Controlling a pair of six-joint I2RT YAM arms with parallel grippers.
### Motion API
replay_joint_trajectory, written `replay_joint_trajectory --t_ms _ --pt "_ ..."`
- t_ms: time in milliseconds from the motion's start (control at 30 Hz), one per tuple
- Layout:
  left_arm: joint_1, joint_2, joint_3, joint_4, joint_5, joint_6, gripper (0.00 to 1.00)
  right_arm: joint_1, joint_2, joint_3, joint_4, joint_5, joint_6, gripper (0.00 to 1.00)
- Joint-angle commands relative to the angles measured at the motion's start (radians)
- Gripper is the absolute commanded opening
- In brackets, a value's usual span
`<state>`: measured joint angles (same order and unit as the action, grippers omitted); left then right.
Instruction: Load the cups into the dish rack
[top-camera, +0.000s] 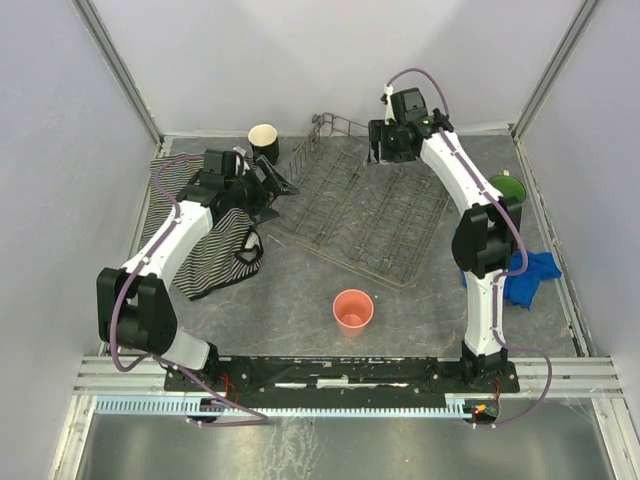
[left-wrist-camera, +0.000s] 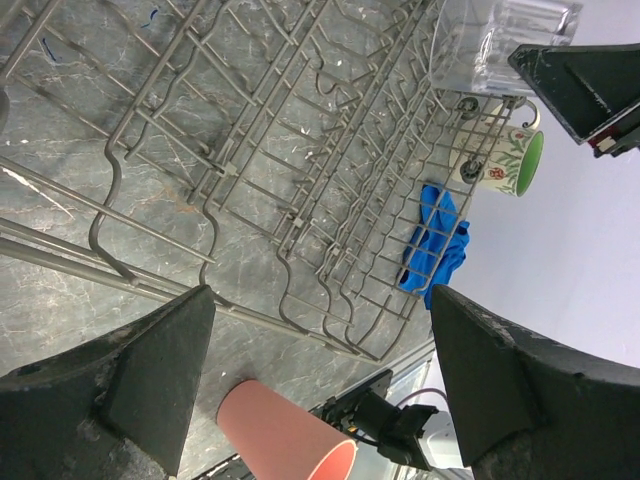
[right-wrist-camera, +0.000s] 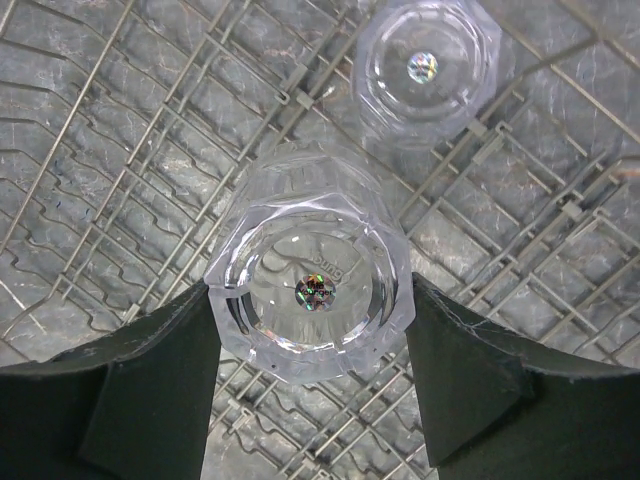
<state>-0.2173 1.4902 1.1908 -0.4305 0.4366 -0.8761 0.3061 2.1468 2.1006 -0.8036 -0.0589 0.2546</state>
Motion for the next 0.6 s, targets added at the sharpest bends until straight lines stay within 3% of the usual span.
replay_joint_trajectory --t_ms 0,567 --pt "0.006 0.015 0.042 -0.002 -0.005 0.054 0.94 0.046 0.032 0.113 -0.008 0.120 -0.085 0.27" --pt "0.024 0.004 -0.006 -0.007 0.000 0.080 0.94 0.080 0.102 0.159 -0.012 0.179 -0.107 0.27"
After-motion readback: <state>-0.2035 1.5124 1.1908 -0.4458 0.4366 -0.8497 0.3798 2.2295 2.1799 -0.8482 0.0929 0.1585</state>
